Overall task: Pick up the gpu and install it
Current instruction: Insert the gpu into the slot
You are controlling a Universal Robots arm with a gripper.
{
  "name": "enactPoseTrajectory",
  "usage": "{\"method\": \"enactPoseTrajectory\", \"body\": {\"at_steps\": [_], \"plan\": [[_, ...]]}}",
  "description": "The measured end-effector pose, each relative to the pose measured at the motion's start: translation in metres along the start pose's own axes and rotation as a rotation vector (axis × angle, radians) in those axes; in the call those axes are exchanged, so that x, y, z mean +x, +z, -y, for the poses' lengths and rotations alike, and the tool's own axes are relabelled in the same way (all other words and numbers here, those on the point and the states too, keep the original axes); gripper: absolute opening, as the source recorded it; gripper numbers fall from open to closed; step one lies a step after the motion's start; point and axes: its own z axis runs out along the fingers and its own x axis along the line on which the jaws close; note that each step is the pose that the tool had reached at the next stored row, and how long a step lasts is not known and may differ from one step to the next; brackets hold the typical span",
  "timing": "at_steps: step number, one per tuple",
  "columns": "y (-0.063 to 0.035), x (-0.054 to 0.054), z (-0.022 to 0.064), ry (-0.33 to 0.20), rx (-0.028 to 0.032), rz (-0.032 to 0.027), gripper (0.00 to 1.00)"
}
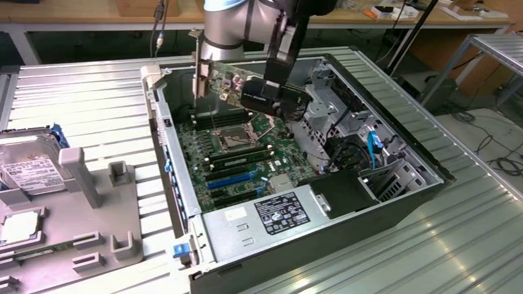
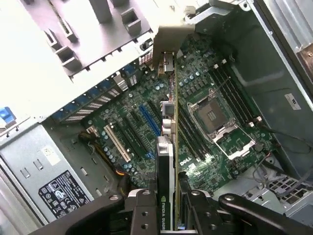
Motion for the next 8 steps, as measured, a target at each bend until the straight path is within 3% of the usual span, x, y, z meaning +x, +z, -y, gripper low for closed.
{"method": "enactPoseTrajectory", "body": {"at_steps": [8], "plan": [[0.0013,-0.0002,0.0004,-0.512,-0.0277,-0.0197,0.27]]}}
